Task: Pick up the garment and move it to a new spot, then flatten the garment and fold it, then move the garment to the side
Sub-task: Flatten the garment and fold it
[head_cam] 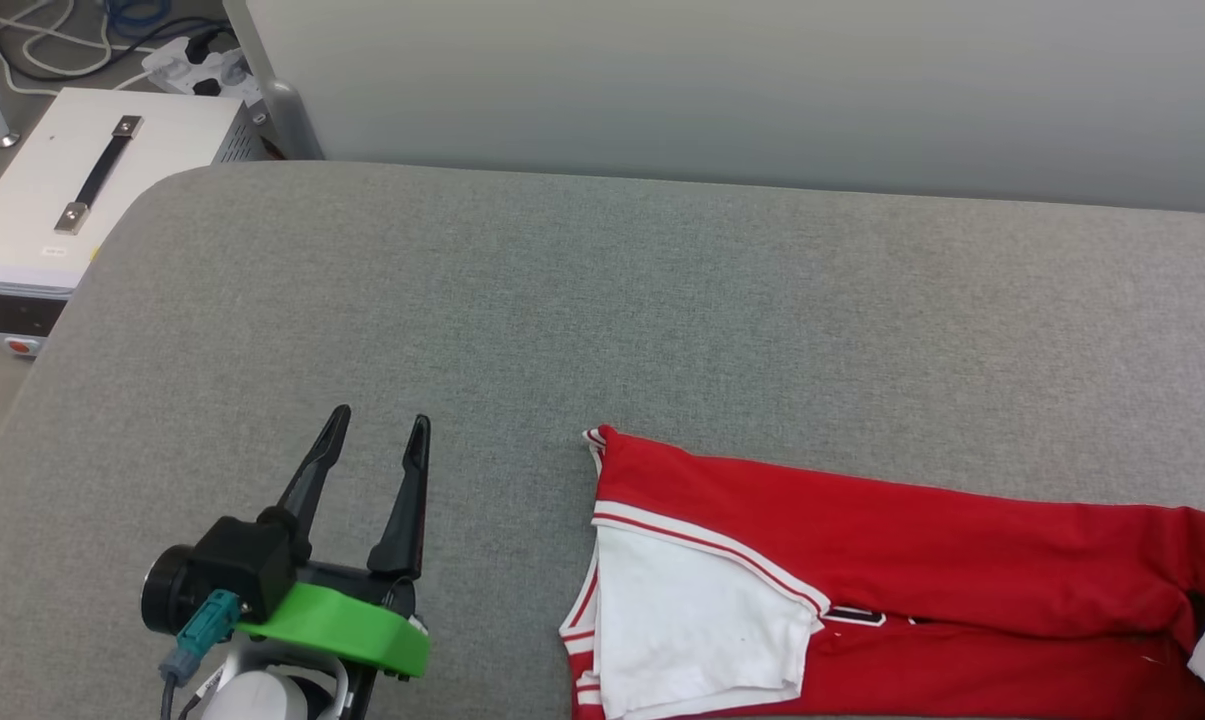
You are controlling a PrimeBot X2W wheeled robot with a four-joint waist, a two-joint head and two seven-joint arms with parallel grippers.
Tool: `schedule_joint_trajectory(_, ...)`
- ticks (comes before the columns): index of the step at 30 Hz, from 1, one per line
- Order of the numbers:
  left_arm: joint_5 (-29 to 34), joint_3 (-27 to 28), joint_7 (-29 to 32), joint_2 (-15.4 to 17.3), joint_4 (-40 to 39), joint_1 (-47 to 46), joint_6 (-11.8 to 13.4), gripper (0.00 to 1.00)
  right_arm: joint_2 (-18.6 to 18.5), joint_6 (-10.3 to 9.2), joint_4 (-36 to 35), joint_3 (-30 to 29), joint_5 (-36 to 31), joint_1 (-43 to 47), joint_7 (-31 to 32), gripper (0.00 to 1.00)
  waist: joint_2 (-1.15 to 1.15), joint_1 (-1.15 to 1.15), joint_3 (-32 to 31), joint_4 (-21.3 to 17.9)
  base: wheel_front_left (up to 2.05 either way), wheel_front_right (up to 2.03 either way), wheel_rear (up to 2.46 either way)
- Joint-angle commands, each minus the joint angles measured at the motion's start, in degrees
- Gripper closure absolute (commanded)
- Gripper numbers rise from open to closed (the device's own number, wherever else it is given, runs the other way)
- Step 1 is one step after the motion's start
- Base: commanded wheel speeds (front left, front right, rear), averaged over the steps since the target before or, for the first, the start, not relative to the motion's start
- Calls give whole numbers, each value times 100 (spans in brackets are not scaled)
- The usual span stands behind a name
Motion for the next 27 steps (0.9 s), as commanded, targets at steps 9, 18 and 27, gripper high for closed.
schedule_joint_trajectory(9,-106,63,-33,-123,60,315,-31,0,343,-10,-1033,494,252,765,384,100,0,0,-384,31,0,0,0)
schedule_joint_trajectory(18,-236,219,-33,-263,81,424,-31,0,916,-10,-1862,931,495,1106,709,100,0,0,-540,165,0,0,0)
schedule_joint_trajectory(27,-217,283,-33,-242,41,429,-31,0,1217,-10,-1943,1538,1148,976,694,100,0,0,-491,366,0,0,0)
